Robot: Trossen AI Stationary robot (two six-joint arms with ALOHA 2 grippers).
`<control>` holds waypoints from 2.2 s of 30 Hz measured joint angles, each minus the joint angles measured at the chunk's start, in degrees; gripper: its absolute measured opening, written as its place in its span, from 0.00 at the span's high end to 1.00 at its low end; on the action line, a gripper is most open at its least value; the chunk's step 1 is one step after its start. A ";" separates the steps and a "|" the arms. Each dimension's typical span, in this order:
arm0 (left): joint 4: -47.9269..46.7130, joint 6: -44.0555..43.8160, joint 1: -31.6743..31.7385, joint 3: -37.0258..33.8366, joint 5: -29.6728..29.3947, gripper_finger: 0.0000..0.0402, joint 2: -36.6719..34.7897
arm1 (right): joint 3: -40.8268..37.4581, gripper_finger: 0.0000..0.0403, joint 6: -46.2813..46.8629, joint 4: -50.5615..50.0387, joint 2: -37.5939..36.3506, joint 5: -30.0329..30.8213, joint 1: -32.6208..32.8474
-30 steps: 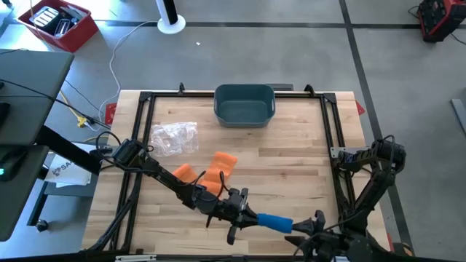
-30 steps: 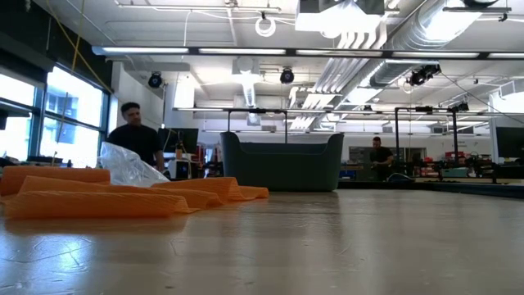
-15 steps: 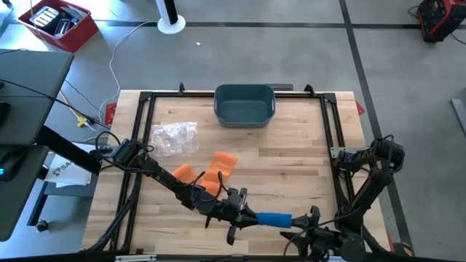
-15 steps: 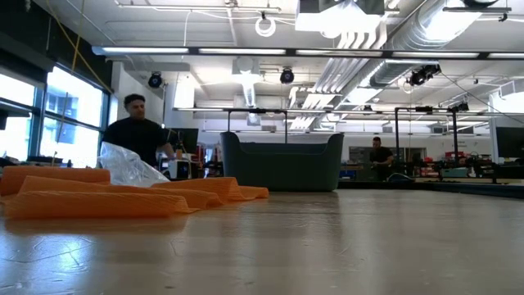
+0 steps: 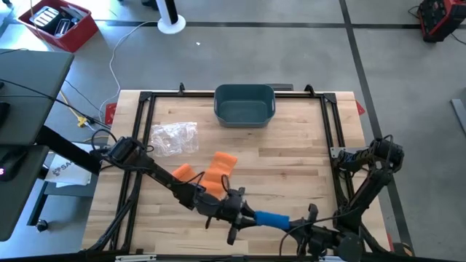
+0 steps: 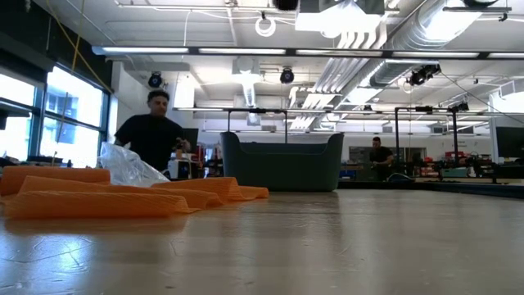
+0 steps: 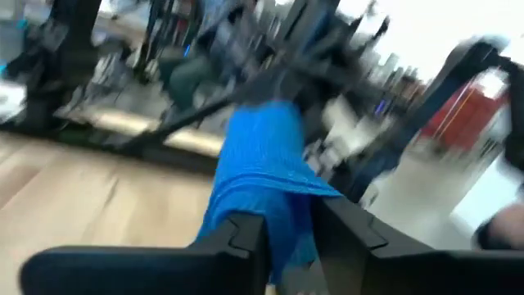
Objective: Roll bandage
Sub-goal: Roll the blue bandage
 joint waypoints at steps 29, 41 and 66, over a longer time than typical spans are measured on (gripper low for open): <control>-12.32 8.98 -7.71 -0.23 -13.52 0.74 -8.71 | -27.68 0.99 9.95 34.85 -14.54 -31.55 -0.46; -7.70 25.58 -10.71 10.24 -11.45 0.83 -0.09 | -30.47 0.99 -0.21 50.16 -14.62 -48.66 -2.43; -23.68 65.62 -11.92 41.81 -28.62 0.62 15.95 | -30.42 0.99 1.29 50.21 -14.62 -48.77 -3.25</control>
